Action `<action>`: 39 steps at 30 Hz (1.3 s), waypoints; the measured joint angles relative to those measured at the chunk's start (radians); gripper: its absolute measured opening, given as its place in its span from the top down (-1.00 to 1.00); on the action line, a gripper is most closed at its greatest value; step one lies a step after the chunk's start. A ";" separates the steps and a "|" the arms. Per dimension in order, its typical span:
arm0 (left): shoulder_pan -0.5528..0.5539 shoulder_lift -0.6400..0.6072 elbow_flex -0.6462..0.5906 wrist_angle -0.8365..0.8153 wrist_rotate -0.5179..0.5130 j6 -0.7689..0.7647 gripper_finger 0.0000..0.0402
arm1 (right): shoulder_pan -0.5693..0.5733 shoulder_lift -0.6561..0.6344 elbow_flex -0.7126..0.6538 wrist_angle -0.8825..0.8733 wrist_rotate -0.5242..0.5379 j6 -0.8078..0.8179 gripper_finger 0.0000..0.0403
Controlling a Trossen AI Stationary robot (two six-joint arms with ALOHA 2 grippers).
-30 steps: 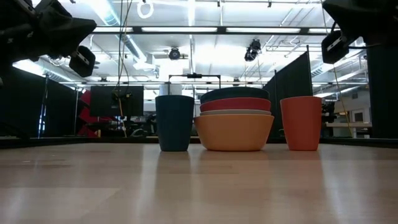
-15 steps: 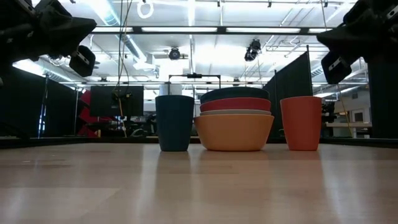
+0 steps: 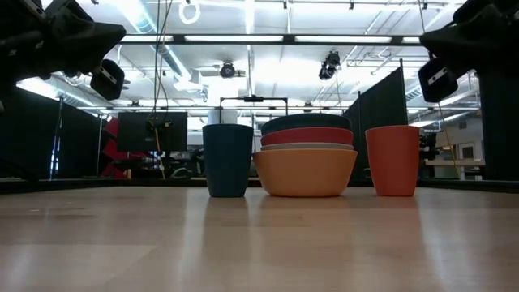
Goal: Nest bowls inside each other
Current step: Return to Home Position
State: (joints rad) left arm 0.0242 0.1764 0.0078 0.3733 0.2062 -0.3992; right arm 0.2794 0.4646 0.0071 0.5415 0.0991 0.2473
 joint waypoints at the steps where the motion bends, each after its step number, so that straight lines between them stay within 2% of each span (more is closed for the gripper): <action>1: 0.000 0.000 0.000 0.000 0.000 0.000 0.99 | 0.000 -0.004 0.000 0.000 0.004 -0.018 1.00; 9: 0.000 0.000 0.000 0.002 0.000 0.000 0.99 | 0.000 -0.101 0.000 0.001 0.089 -0.163 1.00; 29: 0.000 0.000 0.000 0.002 0.000 0.054 0.99 | 0.002 -0.456 0.019 -0.282 0.081 -0.225 1.00; 39: 0.000 0.000 0.000 -0.002 0.000 0.157 0.99 | 0.002 -0.462 0.021 -0.303 0.080 -0.195 1.00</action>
State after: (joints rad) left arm 0.0242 0.1761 0.0074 0.3714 0.2058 -0.2421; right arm 0.2810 0.0025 0.0280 0.2383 0.1795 0.0521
